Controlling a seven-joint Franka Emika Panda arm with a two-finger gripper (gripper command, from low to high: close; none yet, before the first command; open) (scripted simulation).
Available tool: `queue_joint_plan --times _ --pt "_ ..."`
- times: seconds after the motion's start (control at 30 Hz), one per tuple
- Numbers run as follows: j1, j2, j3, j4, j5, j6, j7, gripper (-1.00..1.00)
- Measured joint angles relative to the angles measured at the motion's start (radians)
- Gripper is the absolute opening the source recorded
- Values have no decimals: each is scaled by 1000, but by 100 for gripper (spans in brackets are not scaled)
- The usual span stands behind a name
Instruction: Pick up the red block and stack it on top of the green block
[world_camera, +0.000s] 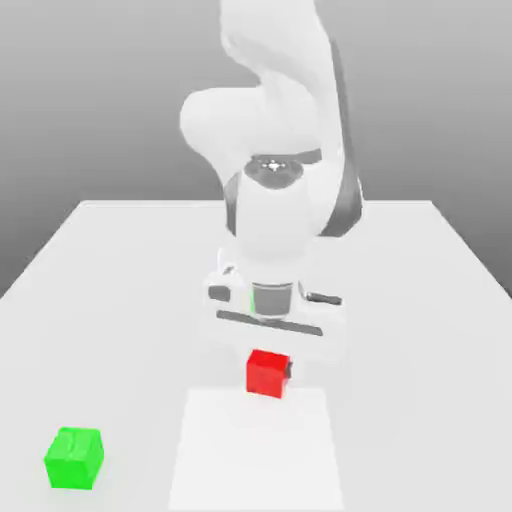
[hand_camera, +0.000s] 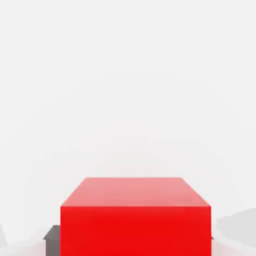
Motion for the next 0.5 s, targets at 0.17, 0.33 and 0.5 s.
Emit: queue_joint_plan --times 0.17,0.33,0.5 --pt "-62 -19 -56 92 -35 -114 -39 -100" --pt "-196 73 -127 271 -38 -202 -146 -100" --pt "-317 169 -162 452 0 -286 -282 -100"
